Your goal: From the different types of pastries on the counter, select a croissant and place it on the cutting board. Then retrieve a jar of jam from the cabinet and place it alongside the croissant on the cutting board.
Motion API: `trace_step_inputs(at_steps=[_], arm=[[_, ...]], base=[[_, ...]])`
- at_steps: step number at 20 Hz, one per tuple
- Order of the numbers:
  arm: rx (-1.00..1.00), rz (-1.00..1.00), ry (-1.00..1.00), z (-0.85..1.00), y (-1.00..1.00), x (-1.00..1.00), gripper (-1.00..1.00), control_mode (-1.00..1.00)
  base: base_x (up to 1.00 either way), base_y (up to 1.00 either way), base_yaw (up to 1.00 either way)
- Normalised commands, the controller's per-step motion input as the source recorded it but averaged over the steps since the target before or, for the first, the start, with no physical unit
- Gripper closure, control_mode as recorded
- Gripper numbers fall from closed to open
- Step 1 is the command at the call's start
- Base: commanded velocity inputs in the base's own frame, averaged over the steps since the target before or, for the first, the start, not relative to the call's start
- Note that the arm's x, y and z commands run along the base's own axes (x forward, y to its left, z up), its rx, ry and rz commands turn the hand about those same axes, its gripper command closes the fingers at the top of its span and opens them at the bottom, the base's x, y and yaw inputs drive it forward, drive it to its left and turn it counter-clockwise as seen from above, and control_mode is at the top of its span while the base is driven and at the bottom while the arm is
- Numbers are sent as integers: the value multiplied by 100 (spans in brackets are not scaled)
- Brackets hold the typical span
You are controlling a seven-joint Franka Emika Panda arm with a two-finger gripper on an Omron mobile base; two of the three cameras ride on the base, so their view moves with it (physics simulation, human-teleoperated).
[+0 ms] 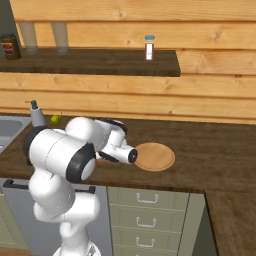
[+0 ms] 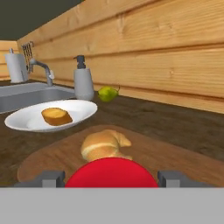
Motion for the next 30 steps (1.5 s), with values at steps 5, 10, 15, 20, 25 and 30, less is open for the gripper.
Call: trace_step_inputs(at_steps=[5,10,15,20,25,30], arm=[[1,6,0,-21,0,30,100,-100],[0,6,0,-28,0,36,100,-100],[0,8,0,-34,0,33,-100,-100],[0,8,0,-41,0,0,-100,-100],[2,4,0,-15,0,-10,-100,-100],[10,0,-3,0,-3,-70,-100,-100]], base=[[0,0,0],[0,0,0],[0,0,0],[0,0,0],[0,0,0],[0,0,0]])
